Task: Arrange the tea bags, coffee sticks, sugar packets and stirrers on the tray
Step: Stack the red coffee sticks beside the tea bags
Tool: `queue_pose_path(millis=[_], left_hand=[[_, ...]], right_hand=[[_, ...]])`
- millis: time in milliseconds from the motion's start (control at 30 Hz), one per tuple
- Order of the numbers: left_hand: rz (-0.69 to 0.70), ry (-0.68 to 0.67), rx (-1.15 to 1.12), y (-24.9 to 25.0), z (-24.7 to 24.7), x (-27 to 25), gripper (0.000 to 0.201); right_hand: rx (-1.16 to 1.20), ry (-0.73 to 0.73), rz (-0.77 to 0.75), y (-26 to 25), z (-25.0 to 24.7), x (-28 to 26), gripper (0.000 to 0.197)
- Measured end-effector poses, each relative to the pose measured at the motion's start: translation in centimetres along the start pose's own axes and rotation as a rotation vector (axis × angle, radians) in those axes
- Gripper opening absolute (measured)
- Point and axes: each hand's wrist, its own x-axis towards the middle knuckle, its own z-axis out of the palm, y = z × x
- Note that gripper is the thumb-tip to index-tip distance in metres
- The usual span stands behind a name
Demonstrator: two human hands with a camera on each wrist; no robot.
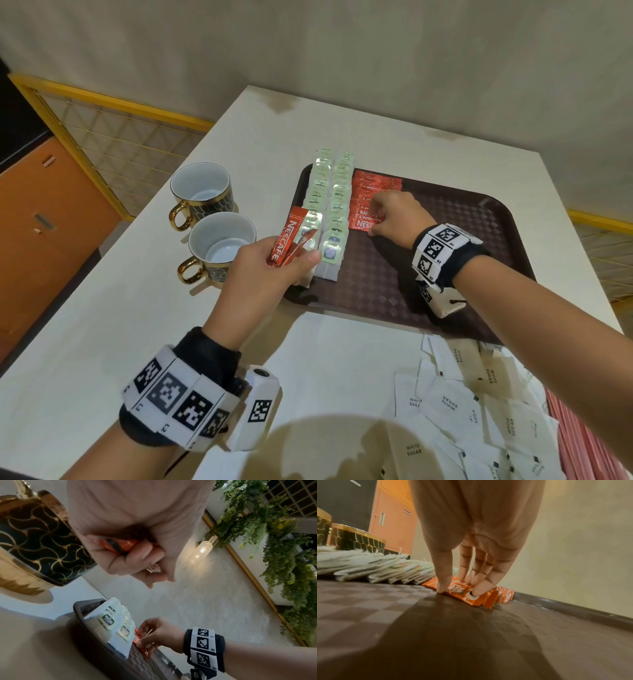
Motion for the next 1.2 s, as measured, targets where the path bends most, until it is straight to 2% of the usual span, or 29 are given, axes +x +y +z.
queue_pose_path(millis=[67, 200, 400, 467, 567, 633, 700, 800, 967, 1200], left_hand=[[-0.038, -0.05, -0.059, 0.4, 0.1, 0.0, 0.02], [-0.173, -0.118, -0.221, 0.4, 0.2, 0.5, 0.044], [-0.249, -0.282, -0.493, 1.3, 1.0, 0.7, 0.026], [-0.239, -0.335, -0.519, 1.6, 1.5, 0.6, 0.028], [-0.199, -0.392, -0.492, 2.0, 2.3, 0.3, 0.029], [-0.179, -0.393, -0.495, 2.2, 2.6, 0.0, 0.028], [-0.164, -0.389, -0.507, 2.3, 2.8, -0.3, 0.032], [-0.161, -0.392, -0.519, 2.1, 3.0, -0.7, 0.037], [-0.215, -0.348, -0.549, 2.1, 3.2, -1.0, 0.026], [-0.343, -0.279, -0.79, 2.2, 2.7, -1.0, 0.031]], right_hand=[[0.003, -0.001, 0.0, 0.1, -0.2, 0.0, 0.038], [0.088, 0.055, 0.006, 0.5, -1.1, -0.5, 0.032], [0.596, 0.344, 0.171, -0.5, -4.4, -3.6, 0.005], [0.865, 0.294, 0.172, -2.8, -5.6, -6.0, 0.009], [1.128, 0.014, 0.127, -6.2, -6.6, -9.8, 0.025], [1.142, -0.126, 0.076, -7.3, -6.6, -11.5, 0.027], [1.144, -0.142, 0.028, -7.6, -6.5, -12.6, 0.013], [1.194, -0.089, 0.058, -6.8, -6.4, -13.4, 0.017], [1.165, 0.035, 0.119, -5.8, -6.5, -14.5, 0.02], [1.197, 0.219, 0.103, -5.6, -6.2, -16.9, 0.012]])
